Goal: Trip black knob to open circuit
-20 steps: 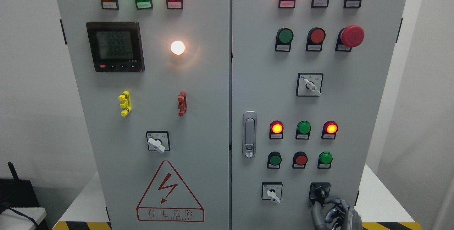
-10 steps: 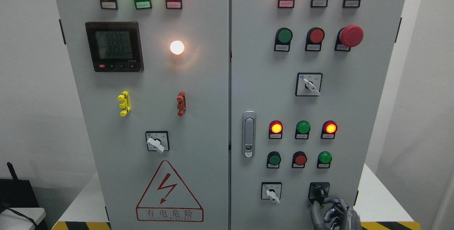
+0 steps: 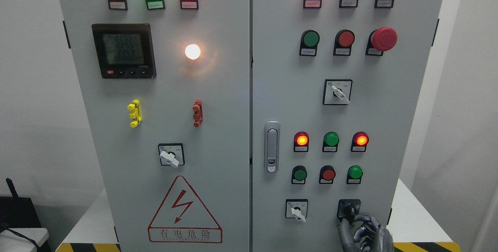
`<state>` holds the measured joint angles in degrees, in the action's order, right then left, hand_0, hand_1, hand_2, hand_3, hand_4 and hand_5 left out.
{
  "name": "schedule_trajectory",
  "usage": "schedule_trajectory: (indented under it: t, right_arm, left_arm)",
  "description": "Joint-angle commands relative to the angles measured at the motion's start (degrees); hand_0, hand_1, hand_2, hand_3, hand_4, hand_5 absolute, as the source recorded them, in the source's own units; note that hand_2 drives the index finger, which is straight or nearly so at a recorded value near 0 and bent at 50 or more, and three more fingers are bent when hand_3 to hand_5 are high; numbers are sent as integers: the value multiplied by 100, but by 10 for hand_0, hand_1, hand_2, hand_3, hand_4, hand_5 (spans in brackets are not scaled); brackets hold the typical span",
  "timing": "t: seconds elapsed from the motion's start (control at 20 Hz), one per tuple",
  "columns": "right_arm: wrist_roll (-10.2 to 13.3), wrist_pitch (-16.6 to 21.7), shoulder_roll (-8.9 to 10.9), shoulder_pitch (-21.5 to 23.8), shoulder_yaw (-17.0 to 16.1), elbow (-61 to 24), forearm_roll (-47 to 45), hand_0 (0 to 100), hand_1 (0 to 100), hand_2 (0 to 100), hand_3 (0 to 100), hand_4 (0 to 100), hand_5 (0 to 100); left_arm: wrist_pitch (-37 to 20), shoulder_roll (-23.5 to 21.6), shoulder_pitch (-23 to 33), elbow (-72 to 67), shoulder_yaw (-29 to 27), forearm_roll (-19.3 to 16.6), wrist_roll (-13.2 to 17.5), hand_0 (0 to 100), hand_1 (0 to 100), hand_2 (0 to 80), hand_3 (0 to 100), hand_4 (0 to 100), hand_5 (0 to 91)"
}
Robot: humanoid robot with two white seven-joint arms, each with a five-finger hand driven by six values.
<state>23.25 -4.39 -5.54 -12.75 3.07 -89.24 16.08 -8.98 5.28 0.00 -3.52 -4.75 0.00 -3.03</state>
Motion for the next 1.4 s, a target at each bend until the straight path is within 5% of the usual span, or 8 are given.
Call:
schedule_trajectory:
  t: [0.0,1.35]
  right_arm:
    - [13,8,-17,-17,53,3,-43,573,758,615,954,915,944]
    - [-49,17,-17,-26,150,21,-562,572,752,624,956,921,946]
  left_arm:
    - [2,0,-44,0,0,-193,-4,120,389,0,0,0,0]
    - [2,0,-44,0,0,-193,-4,120,389,0,0,0,0]
